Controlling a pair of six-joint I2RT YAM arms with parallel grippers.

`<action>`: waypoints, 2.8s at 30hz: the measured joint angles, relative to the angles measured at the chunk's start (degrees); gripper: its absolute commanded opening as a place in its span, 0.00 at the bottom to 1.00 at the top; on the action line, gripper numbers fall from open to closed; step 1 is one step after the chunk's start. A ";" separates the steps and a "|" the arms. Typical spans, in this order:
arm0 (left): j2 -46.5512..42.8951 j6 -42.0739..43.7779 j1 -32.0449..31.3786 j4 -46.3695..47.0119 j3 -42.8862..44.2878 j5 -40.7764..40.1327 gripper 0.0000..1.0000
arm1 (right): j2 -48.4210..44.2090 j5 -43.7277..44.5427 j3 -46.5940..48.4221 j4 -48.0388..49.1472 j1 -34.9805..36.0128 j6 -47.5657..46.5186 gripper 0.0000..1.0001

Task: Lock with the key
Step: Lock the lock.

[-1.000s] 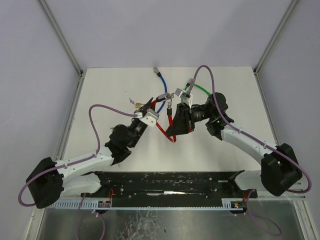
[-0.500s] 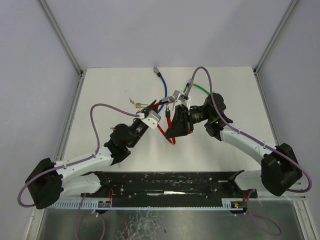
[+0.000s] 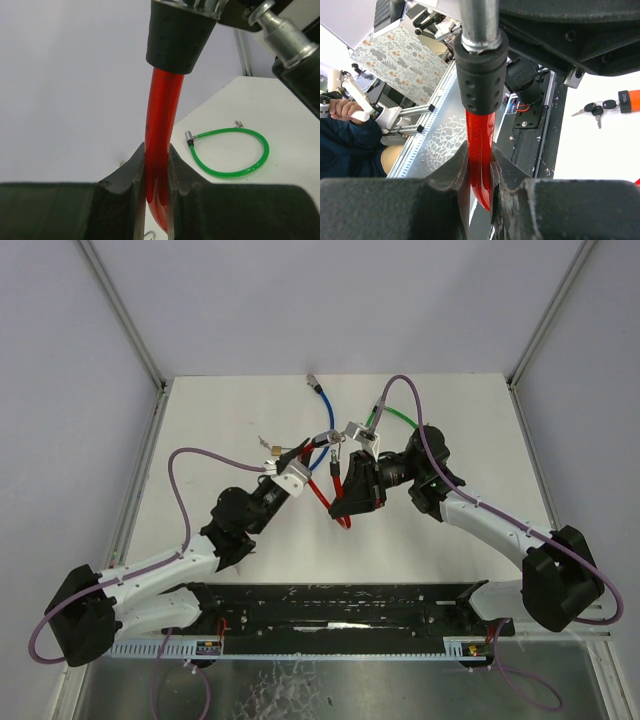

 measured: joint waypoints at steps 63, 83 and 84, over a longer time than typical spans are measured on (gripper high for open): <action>0.13 15.30 6.01 -2.01 -1.46 13.92 0.00 | 0.02 -1.73 0.04 0.98 -1.09 7.80 0.00; 0.48 7.48 6.29 4.72 -1.90 9.97 0.00 | 0.02 -1.27 0.04 1.05 -1.09 8.31 0.00; 0.48 7.48 6.29 4.96 -2.10 9.99 0.00 | 0.02 -1.29 0.04 1.07 -1.09 8.41 0.00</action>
